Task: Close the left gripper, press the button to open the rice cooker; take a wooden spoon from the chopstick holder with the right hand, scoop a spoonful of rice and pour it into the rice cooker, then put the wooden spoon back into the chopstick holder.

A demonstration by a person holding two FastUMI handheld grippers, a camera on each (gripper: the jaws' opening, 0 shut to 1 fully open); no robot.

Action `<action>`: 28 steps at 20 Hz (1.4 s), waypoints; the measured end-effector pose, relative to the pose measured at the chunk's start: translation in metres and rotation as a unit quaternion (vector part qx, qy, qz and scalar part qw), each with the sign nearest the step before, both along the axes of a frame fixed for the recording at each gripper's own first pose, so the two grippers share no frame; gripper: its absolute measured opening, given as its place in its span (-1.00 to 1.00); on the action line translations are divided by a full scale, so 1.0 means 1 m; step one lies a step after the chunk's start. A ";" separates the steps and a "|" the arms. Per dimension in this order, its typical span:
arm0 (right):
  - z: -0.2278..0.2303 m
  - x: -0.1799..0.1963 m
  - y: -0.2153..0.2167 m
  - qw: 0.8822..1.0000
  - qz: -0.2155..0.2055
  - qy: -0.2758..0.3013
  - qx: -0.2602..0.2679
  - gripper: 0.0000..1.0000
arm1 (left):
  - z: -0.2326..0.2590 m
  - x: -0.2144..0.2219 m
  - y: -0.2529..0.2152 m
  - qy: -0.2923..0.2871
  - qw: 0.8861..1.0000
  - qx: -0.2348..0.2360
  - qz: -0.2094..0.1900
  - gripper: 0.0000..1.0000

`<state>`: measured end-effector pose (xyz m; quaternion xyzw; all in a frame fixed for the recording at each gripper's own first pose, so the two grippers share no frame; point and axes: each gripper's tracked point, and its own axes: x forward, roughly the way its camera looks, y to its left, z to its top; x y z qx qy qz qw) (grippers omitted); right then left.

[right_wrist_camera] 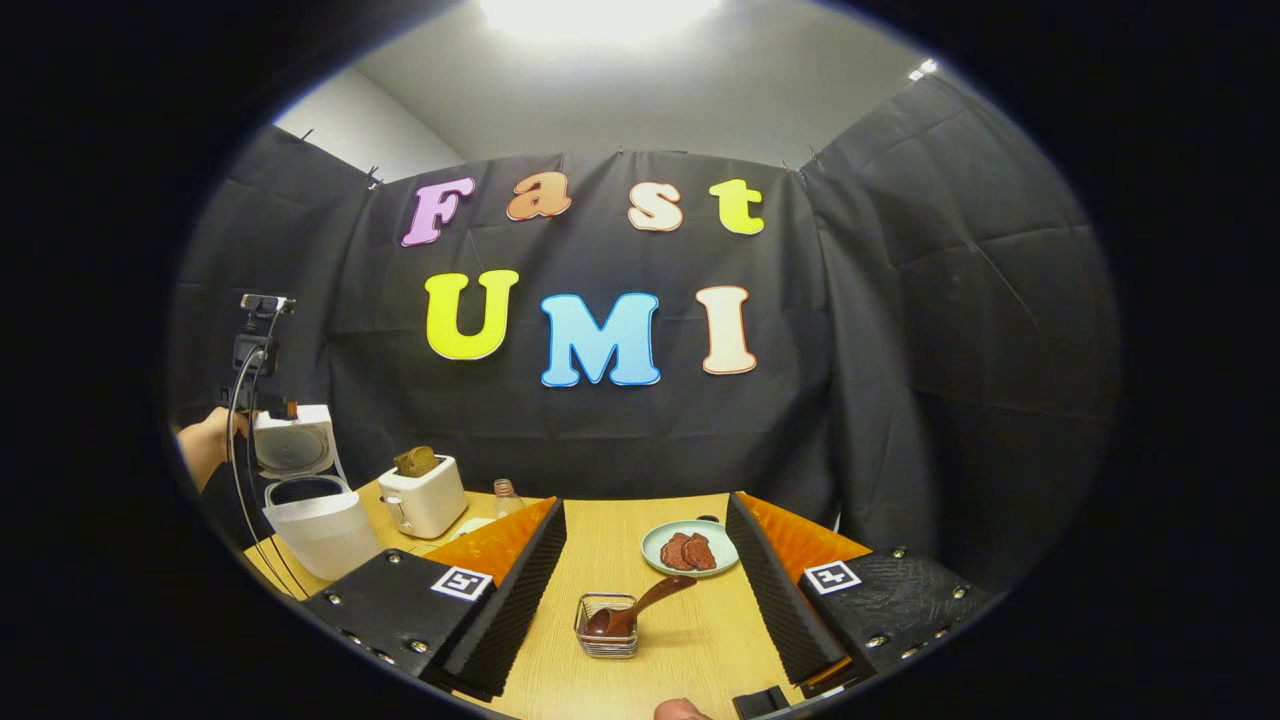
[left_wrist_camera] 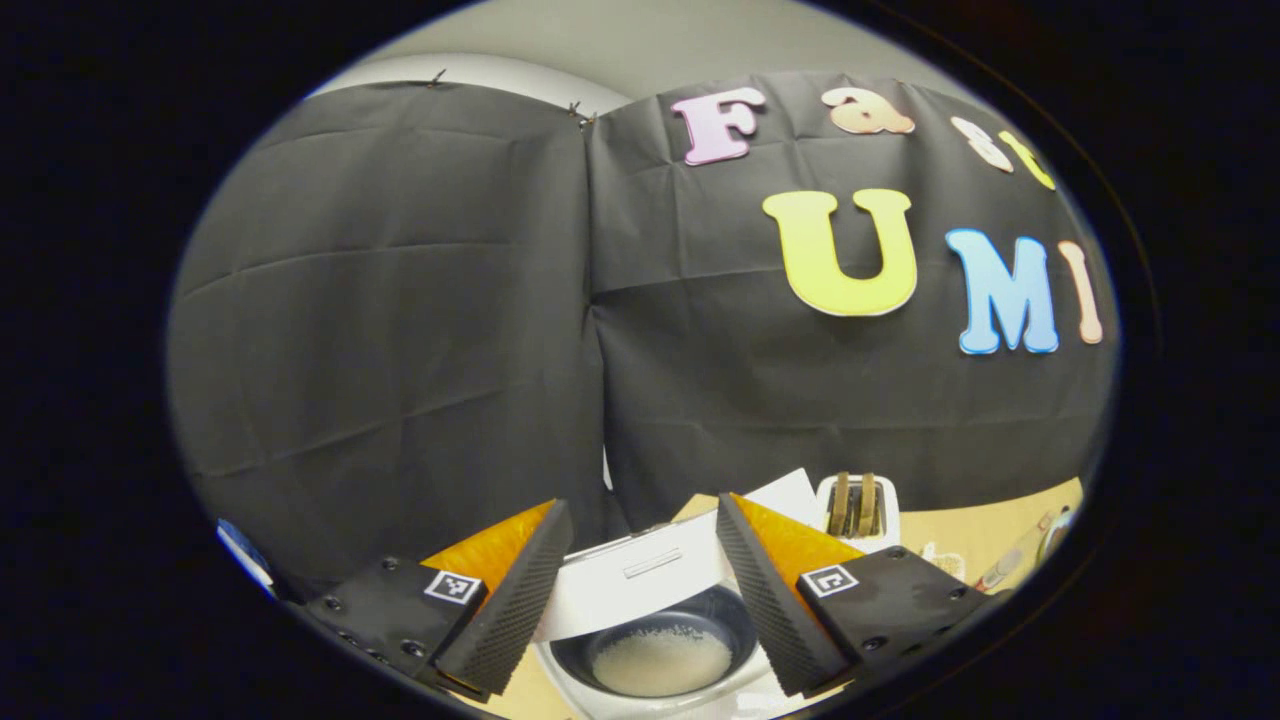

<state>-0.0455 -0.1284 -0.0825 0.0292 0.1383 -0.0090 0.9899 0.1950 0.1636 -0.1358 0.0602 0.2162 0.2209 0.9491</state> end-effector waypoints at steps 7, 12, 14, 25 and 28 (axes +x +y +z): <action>-0.014 0.000 -0.016 1.000 0.012 0.008 0.013 0.95 | -0.044 -0.033 -0.036 0.042 0.999 -0.007 -0.001 1.00; -0.018 -0.001 -0.026 1.000 0.015 0.011 0.012 0.95 | -0.081 -0.051 -0.050 0.071 0.997 -0.029 0.006 0.96; -0.019 -0.002 -0.030 1.000 0.015 0.011 0.010 0.96 | -0.093 -0.055 -0.053 0.082 0.996 -0.019 0.001 0.92; -0.025 0.001 -0.033 1.000 0.011 0.016 0.017 0.95 | -0.134 -0.081 -0.067 0.120 0.991 -0.064 0.022 0.97; -0.025 0.005 -0.026 1.000 0.015 0.015 0.018 0.95 | -0.137 -0.085 -0.069 0.105 0.988 -0.104 0.035 1.00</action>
